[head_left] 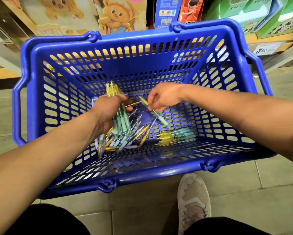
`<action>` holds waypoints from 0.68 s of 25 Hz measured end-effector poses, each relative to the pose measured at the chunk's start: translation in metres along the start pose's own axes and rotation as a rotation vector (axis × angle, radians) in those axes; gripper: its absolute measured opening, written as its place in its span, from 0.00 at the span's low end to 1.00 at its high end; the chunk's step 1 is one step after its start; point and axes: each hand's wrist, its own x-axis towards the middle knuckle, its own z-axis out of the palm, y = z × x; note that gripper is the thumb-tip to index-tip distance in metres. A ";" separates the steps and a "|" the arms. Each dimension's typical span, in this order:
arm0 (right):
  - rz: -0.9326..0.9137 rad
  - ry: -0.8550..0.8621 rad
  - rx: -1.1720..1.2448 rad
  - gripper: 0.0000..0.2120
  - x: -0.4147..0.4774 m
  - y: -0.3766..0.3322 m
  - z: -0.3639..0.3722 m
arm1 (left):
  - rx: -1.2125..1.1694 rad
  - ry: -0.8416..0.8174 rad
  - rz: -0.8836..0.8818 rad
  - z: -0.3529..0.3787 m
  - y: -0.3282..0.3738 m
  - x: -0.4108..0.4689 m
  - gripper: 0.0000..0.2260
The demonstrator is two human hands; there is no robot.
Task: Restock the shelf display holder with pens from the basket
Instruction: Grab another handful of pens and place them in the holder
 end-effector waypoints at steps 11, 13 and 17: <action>-0.089 0.032 0.849 0.09 0.005 -0.046 0.018 | 0.046 -0.010 -0.025 0.002 -0.001 -0.002 0.26; -0.073 0.008 0.943 0.09 0.004 -0.039 0.018 | 0.102 0.027 0.002 0.005 -0.001 -0.001 0.26; 0.039 0.005 0.041 0.05 -0.002 -0.013 0.025 | 0.093 -0.004 -0.006 0.005 0.001 -0.004 0.18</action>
